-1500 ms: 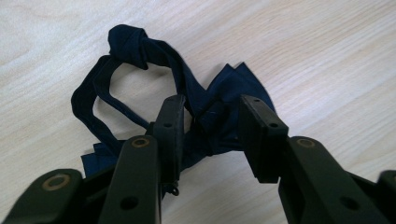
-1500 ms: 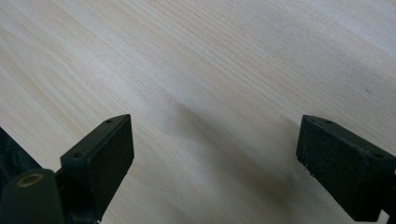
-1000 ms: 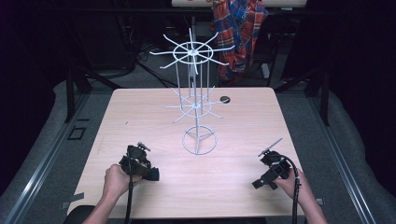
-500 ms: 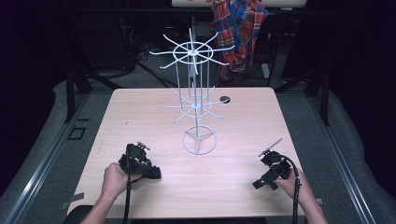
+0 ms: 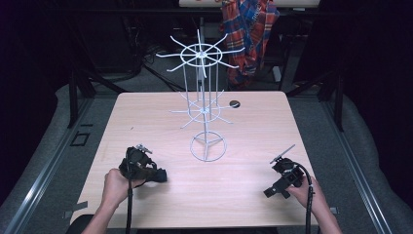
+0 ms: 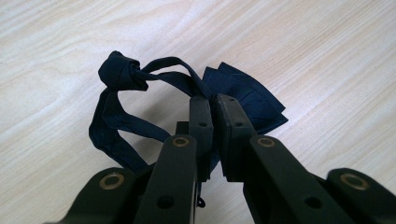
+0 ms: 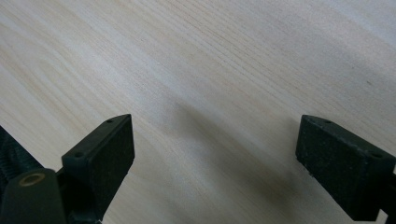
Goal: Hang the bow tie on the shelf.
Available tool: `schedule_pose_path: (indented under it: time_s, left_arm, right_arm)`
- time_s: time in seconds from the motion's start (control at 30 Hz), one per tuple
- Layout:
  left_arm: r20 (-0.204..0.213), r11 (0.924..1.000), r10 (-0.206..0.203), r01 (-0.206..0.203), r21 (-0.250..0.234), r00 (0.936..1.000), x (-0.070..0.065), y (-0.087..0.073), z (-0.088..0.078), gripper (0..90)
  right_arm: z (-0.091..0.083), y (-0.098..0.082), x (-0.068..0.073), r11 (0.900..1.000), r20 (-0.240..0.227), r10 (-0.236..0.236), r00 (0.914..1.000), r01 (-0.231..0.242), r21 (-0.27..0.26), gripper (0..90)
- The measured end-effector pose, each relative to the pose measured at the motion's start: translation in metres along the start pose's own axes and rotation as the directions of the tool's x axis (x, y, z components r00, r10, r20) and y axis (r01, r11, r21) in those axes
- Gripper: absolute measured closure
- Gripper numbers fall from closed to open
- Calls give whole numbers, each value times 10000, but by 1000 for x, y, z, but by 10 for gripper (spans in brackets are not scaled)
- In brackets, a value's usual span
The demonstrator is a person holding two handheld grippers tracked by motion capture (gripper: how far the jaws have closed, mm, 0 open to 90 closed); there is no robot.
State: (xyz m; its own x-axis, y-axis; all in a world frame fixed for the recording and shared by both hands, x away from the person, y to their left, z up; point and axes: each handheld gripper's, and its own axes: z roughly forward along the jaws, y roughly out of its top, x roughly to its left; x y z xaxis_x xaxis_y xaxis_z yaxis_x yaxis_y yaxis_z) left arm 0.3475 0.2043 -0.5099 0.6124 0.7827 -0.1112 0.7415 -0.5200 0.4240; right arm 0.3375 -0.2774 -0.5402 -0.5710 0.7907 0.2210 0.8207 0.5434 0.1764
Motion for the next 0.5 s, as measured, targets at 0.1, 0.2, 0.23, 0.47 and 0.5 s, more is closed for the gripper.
schedule_pose_path:
  time_s: [0.1, 0.2, 0.23, 0.47, 0.5]
  left_arm:
    - [1, 10000, 30, -30, -34, 10000, 0, 0, -2, 853]
    - [16, 10000, -40, 40, -30, 10000, 2, 0, -2, 853]
    - [64, 10000, -43, 43, -24, 10000, 3, 0, -3, 853]
    - [48, 9996, -11, 12, -278, 10000, 3, 2, -9, 853]
    - [45, 9995, 32, -30, -302, 10000, 2, 2, -10, 853]
  right_arm:
    - [1, 0, 1, 9998, -97, 141, 9999, -143, -145, 113]
    - [0, 0, 0, 10000, -37, 38, 10000, -38, -40, 113]
    - [1, 0, 1, 10000, -22, 59, 10000, -60, -57, 113]
    - [1, -1, 1, 9999, 7, 135, 9999, -135, -70, 113]
    - [1, -1, 0, 10000, -32, 77, 10000, -77, 0, 113]
